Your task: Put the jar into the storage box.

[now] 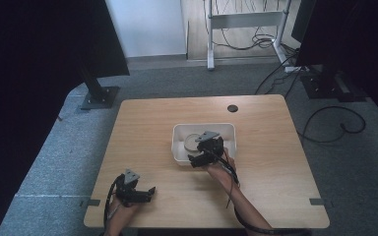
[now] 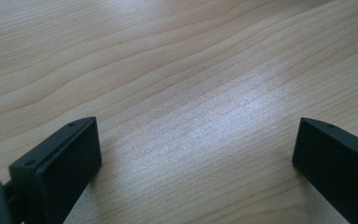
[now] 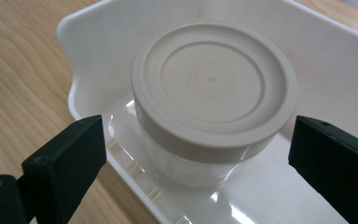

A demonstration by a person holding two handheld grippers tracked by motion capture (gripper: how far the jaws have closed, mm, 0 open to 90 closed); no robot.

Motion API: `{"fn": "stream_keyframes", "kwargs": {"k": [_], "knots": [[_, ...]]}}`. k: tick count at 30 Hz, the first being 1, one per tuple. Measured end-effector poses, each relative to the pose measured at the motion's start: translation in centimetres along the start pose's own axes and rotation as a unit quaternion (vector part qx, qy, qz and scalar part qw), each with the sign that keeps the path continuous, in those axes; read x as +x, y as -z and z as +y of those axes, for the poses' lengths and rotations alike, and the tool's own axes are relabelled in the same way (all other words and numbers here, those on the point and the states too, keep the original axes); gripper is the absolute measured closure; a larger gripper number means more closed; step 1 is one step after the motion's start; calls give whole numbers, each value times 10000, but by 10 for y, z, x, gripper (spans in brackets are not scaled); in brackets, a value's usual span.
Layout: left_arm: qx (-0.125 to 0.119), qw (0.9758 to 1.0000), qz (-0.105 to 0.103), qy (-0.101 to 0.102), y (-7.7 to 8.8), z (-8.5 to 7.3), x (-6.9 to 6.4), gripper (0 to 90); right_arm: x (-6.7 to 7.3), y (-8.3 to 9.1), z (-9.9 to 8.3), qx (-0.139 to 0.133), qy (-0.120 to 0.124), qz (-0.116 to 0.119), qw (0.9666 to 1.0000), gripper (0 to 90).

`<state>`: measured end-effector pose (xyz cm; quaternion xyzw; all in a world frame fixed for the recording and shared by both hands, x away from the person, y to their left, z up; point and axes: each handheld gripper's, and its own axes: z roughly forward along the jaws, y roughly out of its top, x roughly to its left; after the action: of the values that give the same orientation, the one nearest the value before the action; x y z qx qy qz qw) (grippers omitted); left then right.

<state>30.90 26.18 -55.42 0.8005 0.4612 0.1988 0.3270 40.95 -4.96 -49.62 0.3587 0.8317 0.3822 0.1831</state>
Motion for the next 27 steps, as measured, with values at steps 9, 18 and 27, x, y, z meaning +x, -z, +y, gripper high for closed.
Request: {"fn": "stream_keyframes", "kwargs": {"k": [9,18,27], "knots": [[0,10000,1,-1,0,0,0,8,-3,8,-6,-31,3,11,10000,36],[-1,10000,2,1,0,0,0,8,-4,19,-13,-92,55,69,9999,37],[-1,10000,3,-6,0,0,0,8,-5,31,-21,-169,158,172,9996,40]]}}
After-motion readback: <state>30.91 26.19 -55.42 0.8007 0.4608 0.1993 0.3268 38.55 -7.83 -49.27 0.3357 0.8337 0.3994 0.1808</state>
